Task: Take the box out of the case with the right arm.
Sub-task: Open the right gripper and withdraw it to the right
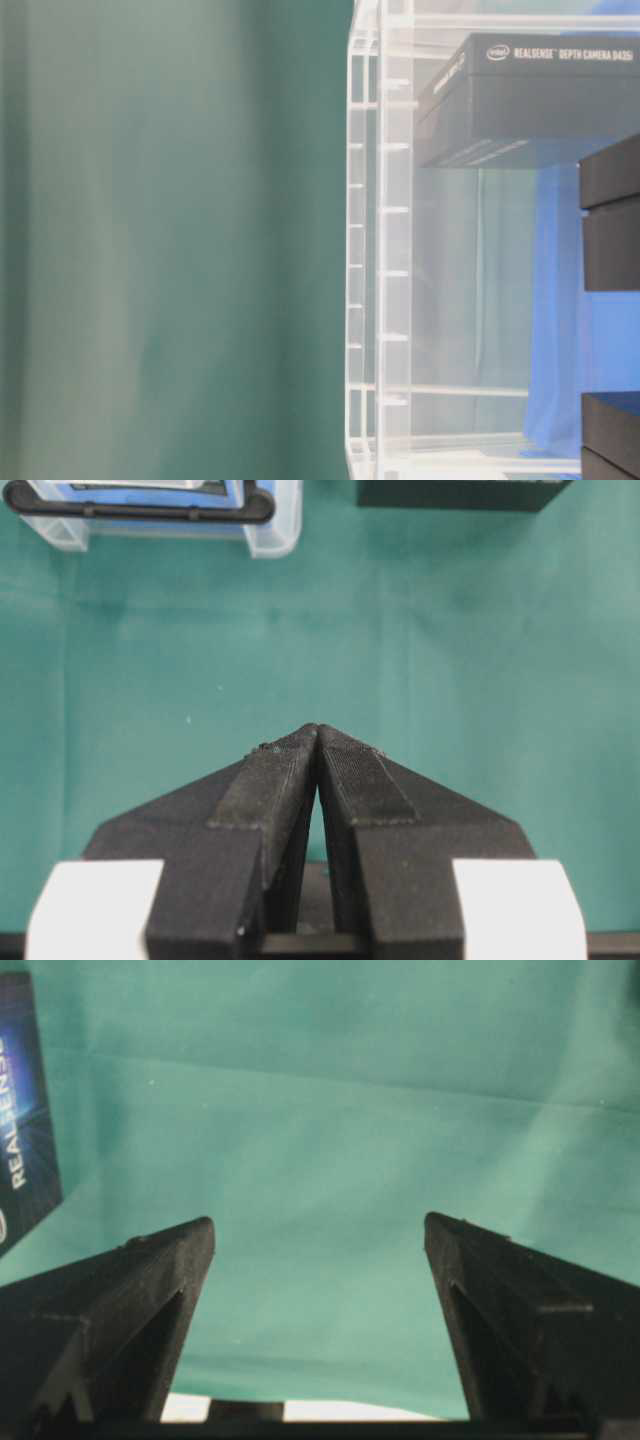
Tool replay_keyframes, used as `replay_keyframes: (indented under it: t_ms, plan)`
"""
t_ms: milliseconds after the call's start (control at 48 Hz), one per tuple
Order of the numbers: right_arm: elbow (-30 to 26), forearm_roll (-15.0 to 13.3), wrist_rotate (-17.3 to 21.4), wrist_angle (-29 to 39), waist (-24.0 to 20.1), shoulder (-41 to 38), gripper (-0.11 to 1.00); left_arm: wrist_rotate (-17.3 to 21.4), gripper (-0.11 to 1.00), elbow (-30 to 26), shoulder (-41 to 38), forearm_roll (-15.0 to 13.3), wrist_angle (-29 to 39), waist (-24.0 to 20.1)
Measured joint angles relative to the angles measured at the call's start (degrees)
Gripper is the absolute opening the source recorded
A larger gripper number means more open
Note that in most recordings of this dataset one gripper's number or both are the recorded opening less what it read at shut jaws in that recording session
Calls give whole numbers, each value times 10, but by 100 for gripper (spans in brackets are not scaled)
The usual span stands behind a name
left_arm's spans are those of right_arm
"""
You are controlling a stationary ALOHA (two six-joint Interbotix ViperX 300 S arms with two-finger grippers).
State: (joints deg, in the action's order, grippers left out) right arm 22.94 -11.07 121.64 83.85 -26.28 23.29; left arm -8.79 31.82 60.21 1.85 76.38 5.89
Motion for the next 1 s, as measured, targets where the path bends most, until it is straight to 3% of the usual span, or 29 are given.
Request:
replay_keyframes:
  t_ms: [146, 250, 354, 771, 875, 1000]
  plan:
    - [3, -4, -8, -2, 15, 1, 87, 0, 2, 0, 0, 0, 0, 0]
    - [9, -8, -35, -2, 43, 4, 87, 0, 2, 0, -1, 0, 0, 0]
    - [16, -8, -83, -3, 84, 15, 87, 1, 2, 0, 0, 0, 0, 0]
    - [32, 4, -330, -28, 316, 43, 87, 1, 2, 0, 0, 0, 0, 0]
    - [33, 11, -365, -35, 352, 43, 87, 0, 2, 0, 0, 0, 0, 0]
    - [36, 18, -376, -37, 360, 43, 87, 1, 2, 1, 0, 0, 1, 0]
